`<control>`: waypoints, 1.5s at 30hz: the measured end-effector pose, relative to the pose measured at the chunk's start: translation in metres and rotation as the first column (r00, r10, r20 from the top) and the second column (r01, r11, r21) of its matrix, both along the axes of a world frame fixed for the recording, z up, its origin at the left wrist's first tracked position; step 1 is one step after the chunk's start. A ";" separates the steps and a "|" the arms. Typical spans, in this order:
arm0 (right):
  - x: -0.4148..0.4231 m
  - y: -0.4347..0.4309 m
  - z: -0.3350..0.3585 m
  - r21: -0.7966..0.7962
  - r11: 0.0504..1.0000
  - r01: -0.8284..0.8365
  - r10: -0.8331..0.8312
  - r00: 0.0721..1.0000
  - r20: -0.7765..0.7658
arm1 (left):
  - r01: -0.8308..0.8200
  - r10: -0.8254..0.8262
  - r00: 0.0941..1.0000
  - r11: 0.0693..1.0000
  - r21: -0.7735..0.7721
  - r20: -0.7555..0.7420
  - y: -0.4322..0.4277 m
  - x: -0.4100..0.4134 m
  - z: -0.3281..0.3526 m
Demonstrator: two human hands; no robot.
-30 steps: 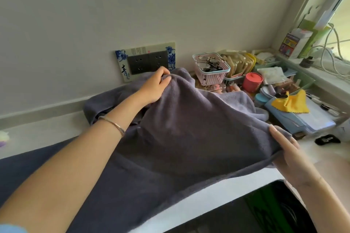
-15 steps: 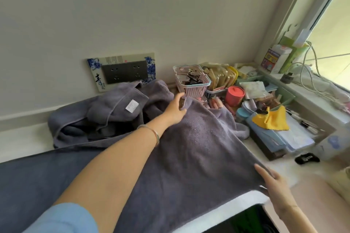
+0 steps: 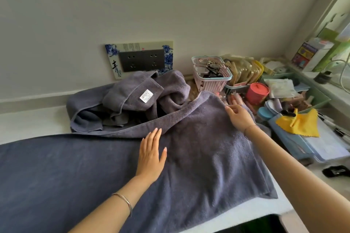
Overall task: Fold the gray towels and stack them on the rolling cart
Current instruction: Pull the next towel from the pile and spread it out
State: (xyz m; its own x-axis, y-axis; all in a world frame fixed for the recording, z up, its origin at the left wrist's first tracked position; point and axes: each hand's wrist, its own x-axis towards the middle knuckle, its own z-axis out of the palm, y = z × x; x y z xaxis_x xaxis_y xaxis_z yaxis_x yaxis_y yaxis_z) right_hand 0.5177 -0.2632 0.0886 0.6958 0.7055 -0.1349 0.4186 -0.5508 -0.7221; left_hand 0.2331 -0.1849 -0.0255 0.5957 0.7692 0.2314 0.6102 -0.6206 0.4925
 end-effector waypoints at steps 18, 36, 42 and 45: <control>0.021 0.049 0.036 0.069 0.989 -0.133 0.147 0.786 -0.600 | -0.160 0.123 0.895 0.986 -0.051 -0.428 0.003 -0.071 -0.039; 0.036 -0.025 0.008 -0.011 0.998 0.057 -0.058 0.980 -0.188 | 0.010 -0.080 0.954 0.972 -0.234 -0.290 -0.015 -0.040 -0.001; 0.029 -0.083 0.008 -0.059 0.998 0.004 -0.024 0.939 -0.343 | 0.120 -0.159 0.981 0.947 -0.299 -0.110 -0.046 0.019 0.030; 0.021 -0.103 0.014 -0.086 0.993 -0.087 0.043 0.905 -0.423 | 0.167 -0.190 0.981 0.931 -0.323 -0.039 -0.060 0.033 0.037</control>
State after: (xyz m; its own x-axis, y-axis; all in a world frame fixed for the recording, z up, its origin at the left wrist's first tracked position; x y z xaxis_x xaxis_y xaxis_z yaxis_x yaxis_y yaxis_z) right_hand 0.5384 -0.3663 0.1026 0.5123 0.7144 -0.4767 0.1261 -0.6116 -0.7810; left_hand 0.2660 -0.2453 0.0118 0.7355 0.6754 -0.0535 0.5433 -0.5408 0.6422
